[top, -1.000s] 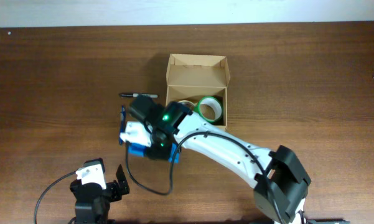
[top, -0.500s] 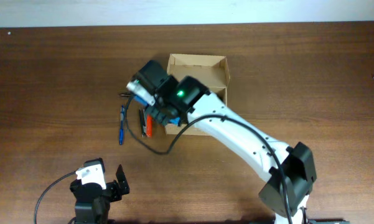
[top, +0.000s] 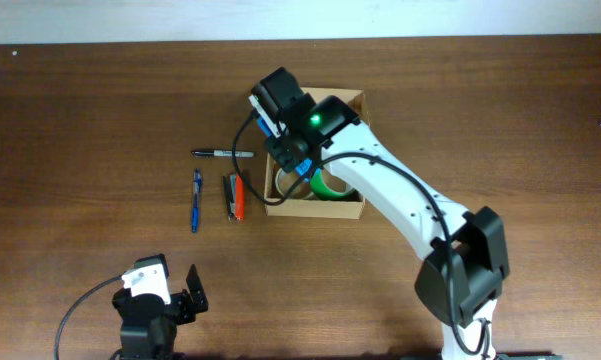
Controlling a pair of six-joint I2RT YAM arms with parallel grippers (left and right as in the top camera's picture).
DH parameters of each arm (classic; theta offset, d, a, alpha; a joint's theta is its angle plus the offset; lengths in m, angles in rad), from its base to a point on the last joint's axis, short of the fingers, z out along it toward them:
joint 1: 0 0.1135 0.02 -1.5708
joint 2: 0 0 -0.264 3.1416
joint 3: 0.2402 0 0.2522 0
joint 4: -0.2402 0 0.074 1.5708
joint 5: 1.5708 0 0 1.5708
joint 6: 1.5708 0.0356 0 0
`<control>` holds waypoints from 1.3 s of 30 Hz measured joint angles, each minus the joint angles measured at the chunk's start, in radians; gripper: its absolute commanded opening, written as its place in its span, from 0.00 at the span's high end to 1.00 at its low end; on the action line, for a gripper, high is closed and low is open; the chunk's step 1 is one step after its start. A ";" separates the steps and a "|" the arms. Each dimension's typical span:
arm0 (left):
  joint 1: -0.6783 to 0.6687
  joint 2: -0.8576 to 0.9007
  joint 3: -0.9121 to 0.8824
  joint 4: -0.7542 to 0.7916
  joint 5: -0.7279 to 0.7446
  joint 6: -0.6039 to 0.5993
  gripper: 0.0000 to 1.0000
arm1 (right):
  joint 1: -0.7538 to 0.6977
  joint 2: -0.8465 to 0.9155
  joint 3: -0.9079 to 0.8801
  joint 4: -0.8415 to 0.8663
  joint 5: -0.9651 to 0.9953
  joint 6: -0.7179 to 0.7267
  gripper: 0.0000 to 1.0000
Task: Pack container
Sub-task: 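Lift the blue holder into the box and set it upright, release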
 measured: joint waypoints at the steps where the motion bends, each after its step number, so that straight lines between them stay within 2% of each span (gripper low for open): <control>1: 0.000 0.000 0.000 0.000 0.000 0.000 0.00 | 0.000 0.011 0.000 -0.012 0.000 0.005 0.62; 6: 0.000 0.000 0.000 0.000 0.000 0.000 0.00 | 0.000 0.032 0.000 -0.039 0.019 0.034 0.55; 28: 0.000 0.000 0.000 0.000 0.000 0.000 0.00 | 0.000 0.098 0.000 -0.141 0.064 0.066 0.54; 32: 0.000 0.000 0.000 0.000 0.000 0.000 0.01 | 0.000 0.098 0.000 -0.130 0.076 0.064 0.43; 36: 0.000 0.000 0.000 0.000 0.000 0.000 0.00 | 0.000 0.098 -0.001 -0.130 0.082 0.065 0.41; 39: 0.000 0.000 0.000 0.000 0.000 0.000 0.00 | 0.000 0.098 -0.001 -0.131 0.083 0.067 0.36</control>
